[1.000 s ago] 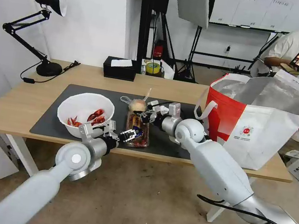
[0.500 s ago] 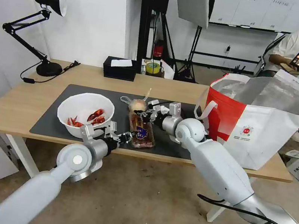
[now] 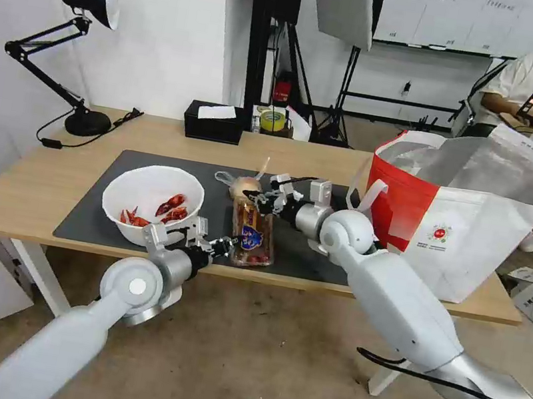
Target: Pick up the trash from the table and place it into the takeout bag.
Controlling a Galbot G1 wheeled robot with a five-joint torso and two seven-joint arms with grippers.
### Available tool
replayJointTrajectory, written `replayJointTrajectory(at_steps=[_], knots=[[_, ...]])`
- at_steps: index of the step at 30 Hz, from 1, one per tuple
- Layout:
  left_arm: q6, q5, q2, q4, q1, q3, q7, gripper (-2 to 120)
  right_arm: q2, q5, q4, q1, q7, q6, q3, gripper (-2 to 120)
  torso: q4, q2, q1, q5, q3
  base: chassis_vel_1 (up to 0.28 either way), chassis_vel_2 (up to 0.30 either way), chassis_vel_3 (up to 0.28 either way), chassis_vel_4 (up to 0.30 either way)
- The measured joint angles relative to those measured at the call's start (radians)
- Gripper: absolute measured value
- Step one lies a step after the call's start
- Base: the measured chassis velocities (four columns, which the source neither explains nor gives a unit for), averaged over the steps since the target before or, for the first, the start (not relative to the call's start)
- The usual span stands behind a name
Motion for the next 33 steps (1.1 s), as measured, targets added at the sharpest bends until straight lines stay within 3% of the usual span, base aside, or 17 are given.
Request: replayJointTrajectory(at_steps=[10,18,27,33], knots=[[-0.001,-0.003,0.003,-0.015,0.003,-0.004,-0.004,0,-0.086,0.027,0.248,-0.216,0.097,0.125,0.160,0,-0.0002,0.000,0.000,0.0001,0.000,0.000,0.000,0.000,0.000],[-0.003,-0.005,0.006,-0.029,0.016,-0.013,-0.011,0,-0.128,-0.091,0.417,-0.468,0.176,0.238,0.278,2,-0.0001,0.000,0.000,0.0000,0.000,0.000,0.000,0.000,0.000],[-0.005,-0.025,0.024,-0.060,0.019,-0.049,-0.011,0,-0.195,-0.182,0.582,-0.744,0.170,0.294,0.445,38,0.0000,0.000,0.000,-0.0001,0.000,0.000,0.000,0.000,0.000],[-0.006,-0.043,0.033,-0.072,0.007,-0.066,-0.012,0,-0.195,-0.214,0.638,-0.901,0.157,0.367,0.517,58,-0.0003,0.000,0.000,-0.0001,0.000,0.000,0.000,0.000,0.000]])
